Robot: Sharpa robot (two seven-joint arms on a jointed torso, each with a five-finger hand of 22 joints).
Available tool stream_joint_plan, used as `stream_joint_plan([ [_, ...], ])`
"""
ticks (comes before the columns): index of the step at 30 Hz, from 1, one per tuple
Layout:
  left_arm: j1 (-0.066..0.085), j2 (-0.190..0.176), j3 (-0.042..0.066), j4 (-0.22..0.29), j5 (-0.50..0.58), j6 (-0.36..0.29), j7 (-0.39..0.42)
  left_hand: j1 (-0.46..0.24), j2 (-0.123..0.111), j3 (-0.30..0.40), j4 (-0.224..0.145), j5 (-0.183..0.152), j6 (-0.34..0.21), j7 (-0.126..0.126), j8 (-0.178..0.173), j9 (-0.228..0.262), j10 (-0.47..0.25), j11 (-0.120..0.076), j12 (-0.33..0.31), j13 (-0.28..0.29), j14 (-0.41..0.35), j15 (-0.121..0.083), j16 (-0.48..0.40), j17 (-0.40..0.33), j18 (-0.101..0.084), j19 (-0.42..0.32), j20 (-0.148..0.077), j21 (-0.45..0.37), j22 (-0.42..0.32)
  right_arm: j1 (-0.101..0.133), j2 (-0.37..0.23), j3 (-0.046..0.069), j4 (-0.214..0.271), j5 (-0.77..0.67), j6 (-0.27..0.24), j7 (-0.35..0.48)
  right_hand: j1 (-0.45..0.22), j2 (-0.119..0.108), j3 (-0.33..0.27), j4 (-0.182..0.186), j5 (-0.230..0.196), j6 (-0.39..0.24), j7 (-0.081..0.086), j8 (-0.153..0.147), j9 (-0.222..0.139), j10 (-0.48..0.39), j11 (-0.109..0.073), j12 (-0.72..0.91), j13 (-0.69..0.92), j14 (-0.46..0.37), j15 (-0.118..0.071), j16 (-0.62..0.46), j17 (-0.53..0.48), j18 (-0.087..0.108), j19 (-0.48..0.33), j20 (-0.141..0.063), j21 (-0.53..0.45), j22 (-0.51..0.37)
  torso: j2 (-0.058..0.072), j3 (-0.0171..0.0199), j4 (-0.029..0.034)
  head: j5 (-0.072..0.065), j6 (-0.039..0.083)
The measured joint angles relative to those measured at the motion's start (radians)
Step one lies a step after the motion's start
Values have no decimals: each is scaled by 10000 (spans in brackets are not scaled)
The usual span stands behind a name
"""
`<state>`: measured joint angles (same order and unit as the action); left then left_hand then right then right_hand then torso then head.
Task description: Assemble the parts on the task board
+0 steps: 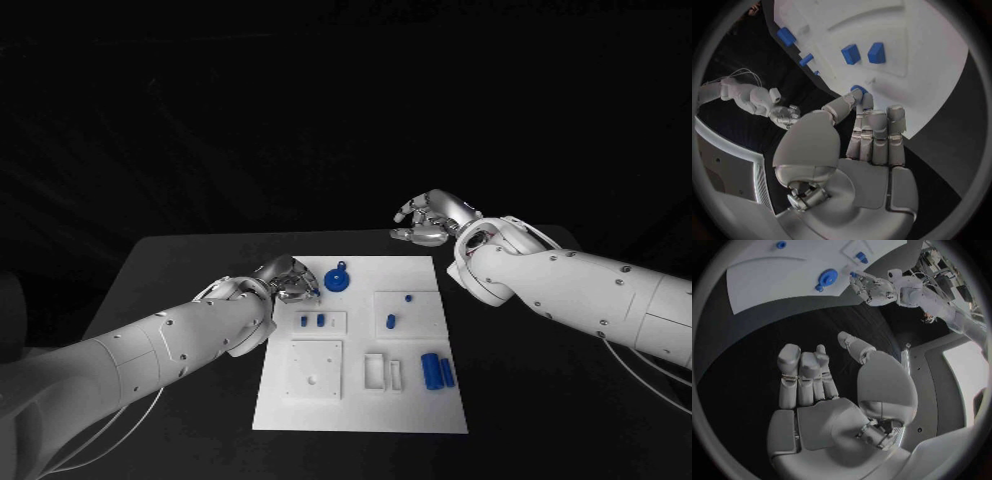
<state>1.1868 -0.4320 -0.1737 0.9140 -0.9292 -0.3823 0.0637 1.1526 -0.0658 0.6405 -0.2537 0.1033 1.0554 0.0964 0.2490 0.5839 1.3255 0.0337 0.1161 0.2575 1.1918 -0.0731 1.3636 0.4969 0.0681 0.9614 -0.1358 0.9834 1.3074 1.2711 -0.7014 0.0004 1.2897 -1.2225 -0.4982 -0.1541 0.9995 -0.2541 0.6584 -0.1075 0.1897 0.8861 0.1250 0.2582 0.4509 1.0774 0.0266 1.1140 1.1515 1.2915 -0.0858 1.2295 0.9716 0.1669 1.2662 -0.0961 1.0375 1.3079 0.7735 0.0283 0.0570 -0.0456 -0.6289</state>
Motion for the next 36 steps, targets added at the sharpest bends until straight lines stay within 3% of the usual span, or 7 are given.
stream_joint_plan([
  [36, -85, 149, 11, -201, -619, 374, -218, 13, -5, 12, -40, 41, 2, -2, 12, -8, 19, 19, 0, -2, 18, 19, 0, 2, 0, 0, 6, 0, 4, 0, 0, 0, -5, -1, 6, -1, 0, 0, 0, 0, 0, 21, 21, 0, 0, 0, 0, 0, -7, 0, 0, 0, -3, 0, -1, 36, 0, -4, 0, -5, 0, -15, -44],
])
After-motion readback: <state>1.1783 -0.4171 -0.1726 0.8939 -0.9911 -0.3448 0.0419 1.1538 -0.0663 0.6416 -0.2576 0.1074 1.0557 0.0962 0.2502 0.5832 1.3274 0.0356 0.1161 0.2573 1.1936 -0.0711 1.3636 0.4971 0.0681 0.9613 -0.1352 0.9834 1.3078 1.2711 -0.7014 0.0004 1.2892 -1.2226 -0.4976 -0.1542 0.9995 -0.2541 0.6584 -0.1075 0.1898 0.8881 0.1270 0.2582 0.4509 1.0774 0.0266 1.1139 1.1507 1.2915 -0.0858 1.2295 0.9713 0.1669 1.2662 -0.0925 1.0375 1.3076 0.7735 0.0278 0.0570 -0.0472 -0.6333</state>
